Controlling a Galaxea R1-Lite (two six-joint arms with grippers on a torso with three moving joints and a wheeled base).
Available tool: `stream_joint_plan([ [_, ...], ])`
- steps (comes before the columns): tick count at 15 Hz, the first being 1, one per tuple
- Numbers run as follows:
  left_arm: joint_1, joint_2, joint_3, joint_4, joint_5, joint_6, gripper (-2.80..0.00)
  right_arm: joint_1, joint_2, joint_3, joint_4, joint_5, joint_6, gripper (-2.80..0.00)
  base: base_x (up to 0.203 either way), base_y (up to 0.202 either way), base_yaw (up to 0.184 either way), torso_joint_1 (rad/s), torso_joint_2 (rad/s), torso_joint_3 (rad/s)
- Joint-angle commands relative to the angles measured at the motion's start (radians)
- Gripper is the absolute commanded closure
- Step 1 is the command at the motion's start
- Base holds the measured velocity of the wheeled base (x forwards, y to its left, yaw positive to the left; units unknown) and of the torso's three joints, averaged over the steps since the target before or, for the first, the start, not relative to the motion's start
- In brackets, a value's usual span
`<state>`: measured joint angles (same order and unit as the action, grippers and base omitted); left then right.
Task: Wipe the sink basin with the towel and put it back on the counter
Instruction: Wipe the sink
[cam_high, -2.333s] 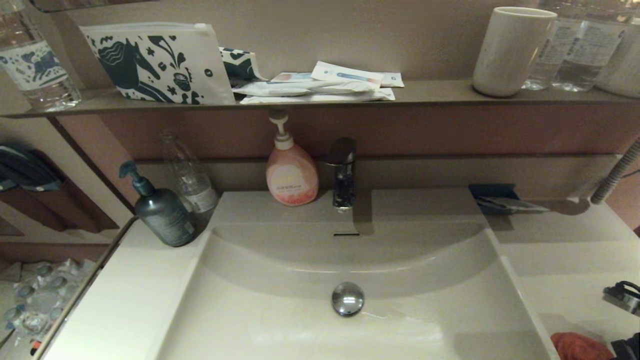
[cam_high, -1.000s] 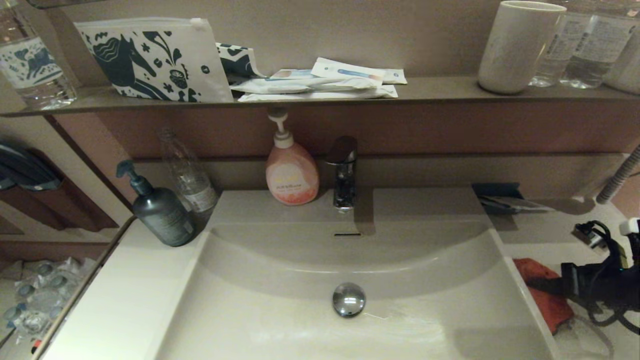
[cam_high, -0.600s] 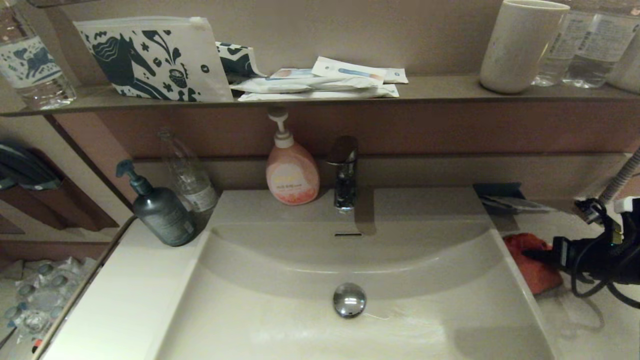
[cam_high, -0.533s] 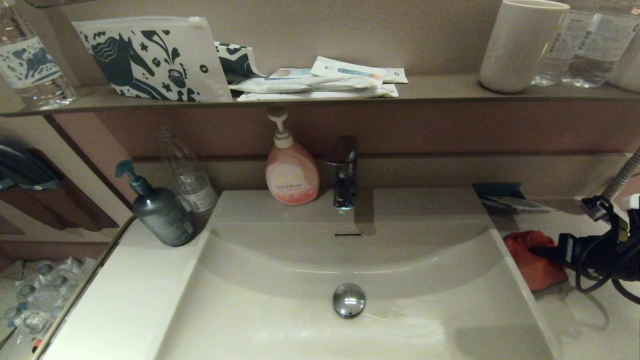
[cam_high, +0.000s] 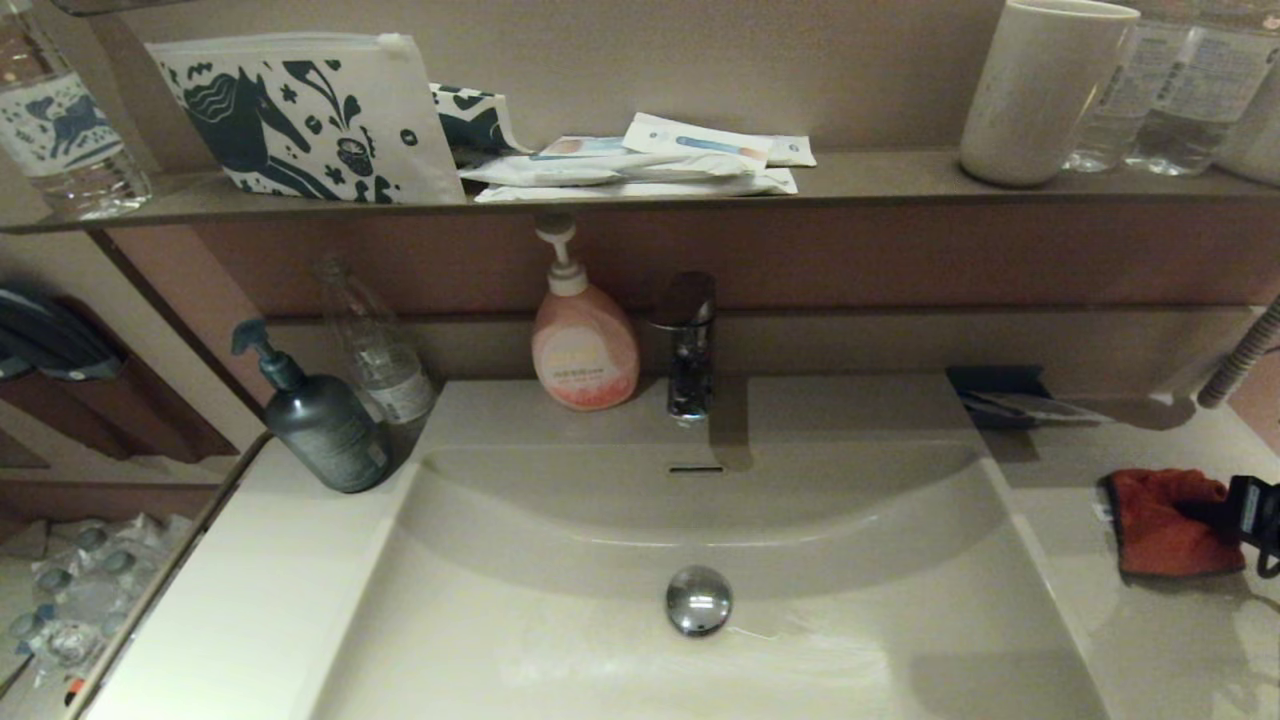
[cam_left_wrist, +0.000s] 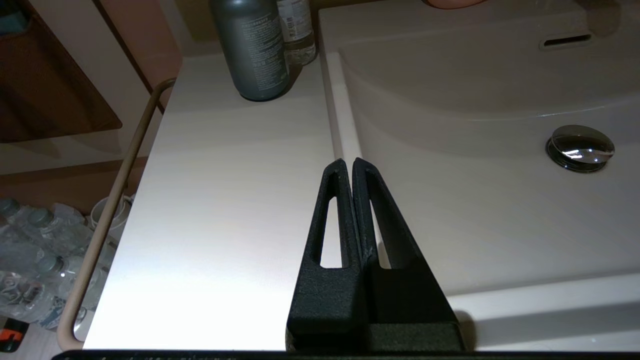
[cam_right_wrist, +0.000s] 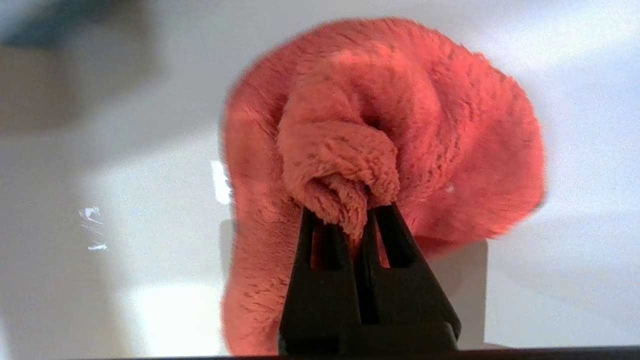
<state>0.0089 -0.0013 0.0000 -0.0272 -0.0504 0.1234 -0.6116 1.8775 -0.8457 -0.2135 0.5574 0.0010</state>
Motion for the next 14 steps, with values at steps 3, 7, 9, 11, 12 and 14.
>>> stream_joint_plan([
  [3, 0.0, 0.001, 0.0, -0.001, 0.0, 0.001, 0.0, -0.147, -0.02, 0.038, 0.142, 0.004, -0.161, 0.0, 0.0, 0.0, 0.0, 0.0, 0.0, 0.0],
  [7, 0.0, 0.001, 0.0, 0.0, 0.0, 0.001, 0.0, -0.274, -0.075, 0.174, 0.297, 0.102, -0.361, 0.0, 0.0, 0.0, 0.0, 0.0, 0.0, 0.0],
  [9, 0.0, 0.001, 0.0, -0.002, 0.0, 0.001, 0.0, -0.297, -0.094, 0.227, 0.409, 0.12, -0.443, 0.0, 0.0, 0.0, 0.0, 0.0, 0.0, 0.0],
  [11, 0.0, 0.001, 0.0, 0.0, 0.0, 0.001, 0.0, -0.292, -0.115, 0.295, 0.42, 0.123, -0.461, 0.0, 0.0, 0.0, 0.0, 0.0, 0.0, 0.0],
  [12, 0.0, 0.001, 0.0, 0.0, 0.0, 0.001, 0.0, -0.274, -0.125, 0.335, 0.419, 0.125, -0.468, 0.0, 0.0, 0.0, 0.0, 0.0, 0.0, 0.0],
  [14, 0.0, 0.001, 0.0, -0.002, 0.0, 0.001, 0.0, -0.203, -0.137, 0.406, 0.416, 0.132, -0.471, 0.0, 0.0, 0.0, 0.0, 0.0, 0.0, 0.0],
])
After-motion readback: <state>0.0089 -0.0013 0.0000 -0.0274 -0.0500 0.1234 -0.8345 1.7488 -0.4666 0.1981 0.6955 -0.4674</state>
